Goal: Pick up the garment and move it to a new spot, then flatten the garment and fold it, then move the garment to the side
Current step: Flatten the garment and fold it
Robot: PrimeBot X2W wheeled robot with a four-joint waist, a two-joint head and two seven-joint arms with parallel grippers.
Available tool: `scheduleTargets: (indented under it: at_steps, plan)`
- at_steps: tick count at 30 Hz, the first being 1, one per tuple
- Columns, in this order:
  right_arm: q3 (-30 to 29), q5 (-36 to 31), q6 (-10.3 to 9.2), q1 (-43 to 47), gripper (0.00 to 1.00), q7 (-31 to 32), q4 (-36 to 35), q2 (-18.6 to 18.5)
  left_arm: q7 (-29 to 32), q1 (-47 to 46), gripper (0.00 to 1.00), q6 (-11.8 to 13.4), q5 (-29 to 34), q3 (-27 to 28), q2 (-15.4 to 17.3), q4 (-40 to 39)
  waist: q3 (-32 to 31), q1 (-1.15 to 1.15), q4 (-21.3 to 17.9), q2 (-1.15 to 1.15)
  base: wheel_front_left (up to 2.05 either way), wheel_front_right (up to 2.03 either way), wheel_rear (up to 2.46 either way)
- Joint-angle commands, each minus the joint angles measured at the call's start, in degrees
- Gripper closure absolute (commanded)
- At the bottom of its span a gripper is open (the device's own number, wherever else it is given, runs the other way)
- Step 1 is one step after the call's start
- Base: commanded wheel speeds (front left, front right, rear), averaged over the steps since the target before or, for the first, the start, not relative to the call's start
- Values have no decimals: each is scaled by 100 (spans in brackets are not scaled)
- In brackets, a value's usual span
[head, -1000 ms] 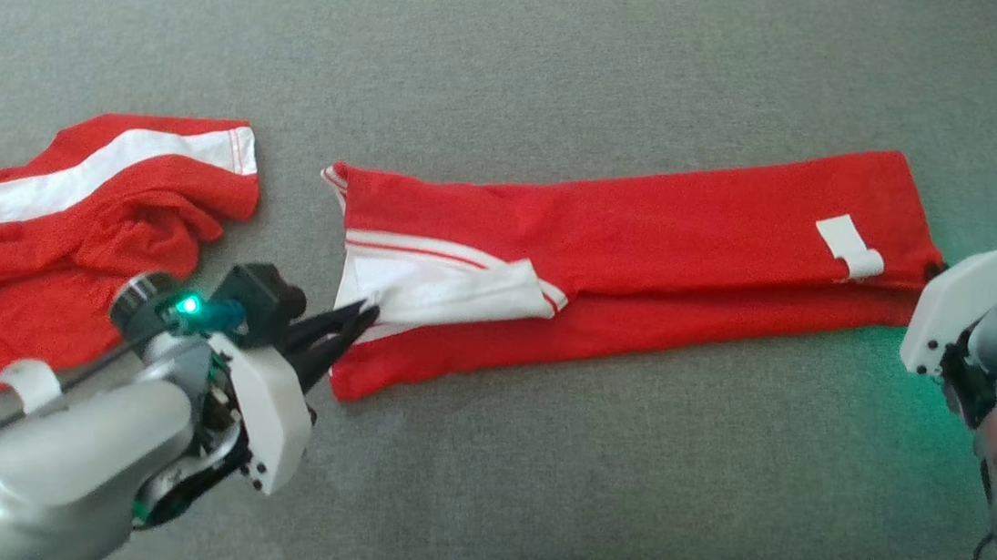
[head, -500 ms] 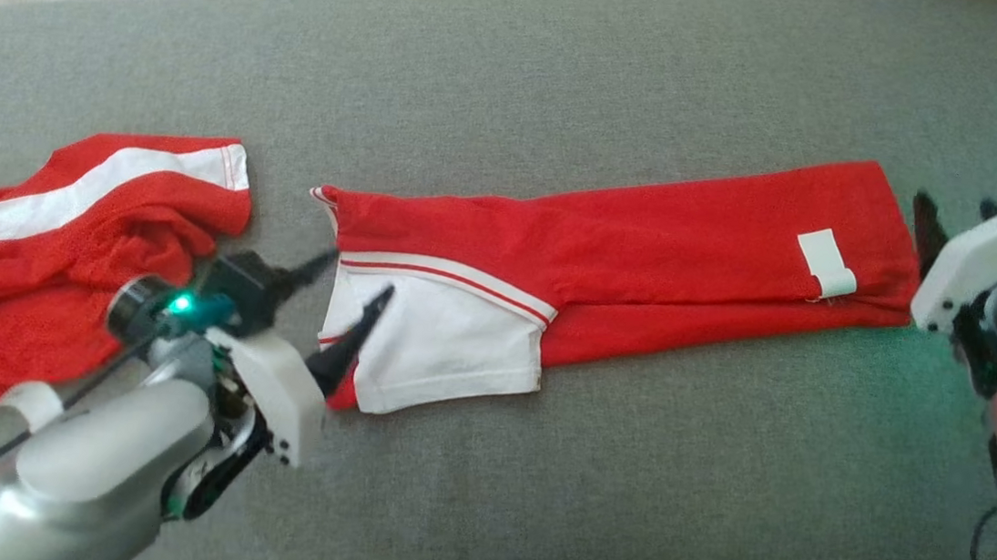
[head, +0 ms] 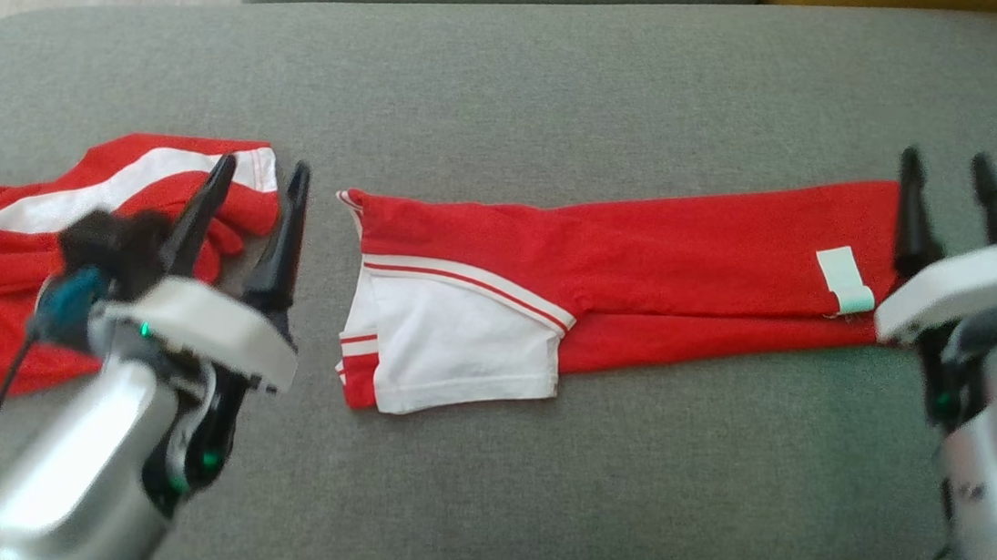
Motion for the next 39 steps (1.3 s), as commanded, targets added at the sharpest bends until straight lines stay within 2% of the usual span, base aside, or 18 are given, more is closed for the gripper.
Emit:
scheduleTargets:
  at_steps: [1,2,3,5,9,13,20,26,39]
  plan:
    - [79,-71,19,141,0,-177,-280,87,-51,48,0,-46,216,579,-39,-226,-17,0,29,0,0,0,0]
    - [54,-105,19,247,0,-245,-344,123,-51,215,0,-82,333,788,-172,-265,-18,0,42,0,0,0,0]
    - [54,-105,19,247,0,-245,-344,123,-51,215,0,-82,333,788,-172,-265,-18,0,42,0,0,0,0]
    - [10,-199,19,456,0,-353,-464,201,-51,525,0,-190,556,1179,-456,-318,-13,0,66,0,0,0,0]
    - [-63,-399,19,801,0,-435,-593,366,-52,1001,0,-512,964,1744,-951,-263,20,0,86,0,0,0,0]
    - [-203,-567,19,895,0,-394,-646,426,-52,1131,0,-901,1354,2029,-1226,-99,130,0,121,0,0,0,0]
    - [-908,-714,19,672,0,-195,-555,456,-52,1002,0,-1363,1795,2413,-1511,142,375,0,162,0,0,0,0]
    - [-1729,-1006,19,334,0,192,-8,478,-52,846,0,-1674,2086,2548,-1708,386,632,0,236,0,0,0,0]
    - [-2479,-1413,19,-67,0,809,505,679,-52,705,0,-1928,2344,2869,-1847,527,989,0,227,0,0,0,0]
